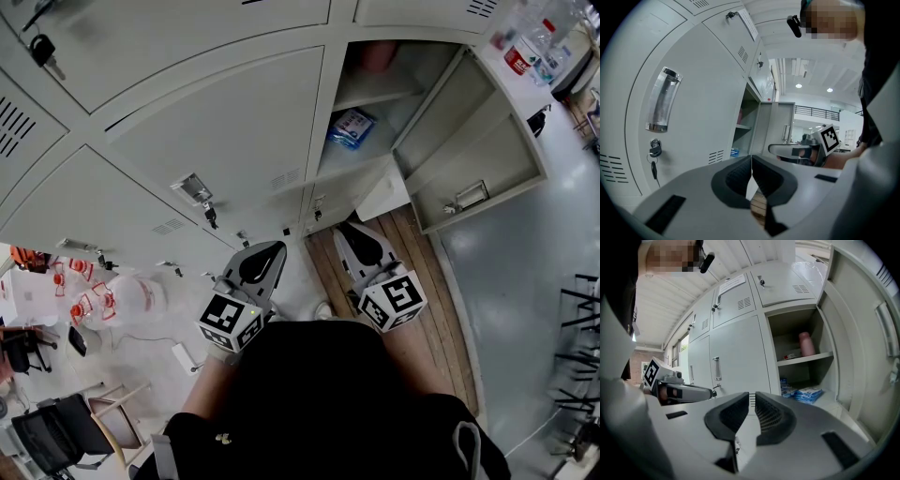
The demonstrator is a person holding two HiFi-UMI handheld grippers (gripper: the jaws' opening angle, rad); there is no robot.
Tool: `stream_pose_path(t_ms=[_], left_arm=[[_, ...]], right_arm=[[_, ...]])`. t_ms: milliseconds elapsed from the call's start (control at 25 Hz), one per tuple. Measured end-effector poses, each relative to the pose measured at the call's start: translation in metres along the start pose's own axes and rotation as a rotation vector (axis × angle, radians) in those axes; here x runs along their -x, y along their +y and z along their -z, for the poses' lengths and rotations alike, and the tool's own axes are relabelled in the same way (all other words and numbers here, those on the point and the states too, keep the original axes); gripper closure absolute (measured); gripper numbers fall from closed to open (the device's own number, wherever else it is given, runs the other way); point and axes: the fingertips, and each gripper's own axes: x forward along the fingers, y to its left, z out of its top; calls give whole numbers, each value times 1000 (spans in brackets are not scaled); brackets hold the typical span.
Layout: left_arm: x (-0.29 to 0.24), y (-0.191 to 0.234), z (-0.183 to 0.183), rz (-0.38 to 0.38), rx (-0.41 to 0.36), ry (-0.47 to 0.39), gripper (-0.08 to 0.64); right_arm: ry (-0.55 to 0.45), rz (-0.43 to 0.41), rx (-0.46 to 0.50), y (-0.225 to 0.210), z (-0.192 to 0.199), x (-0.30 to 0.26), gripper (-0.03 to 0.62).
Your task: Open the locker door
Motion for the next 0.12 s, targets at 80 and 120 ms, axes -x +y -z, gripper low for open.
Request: stream_pose_path(t_ms=[80, 120], left_arm=[[0, 0, 0, 0, 0, 0, 537], [0, 1, 0, 0, 0, 0, 537]], right_arm=[[0, 1, 1, -1, 0, 0, 535], [0, 2, 1, -1, 0, 0, 535]])
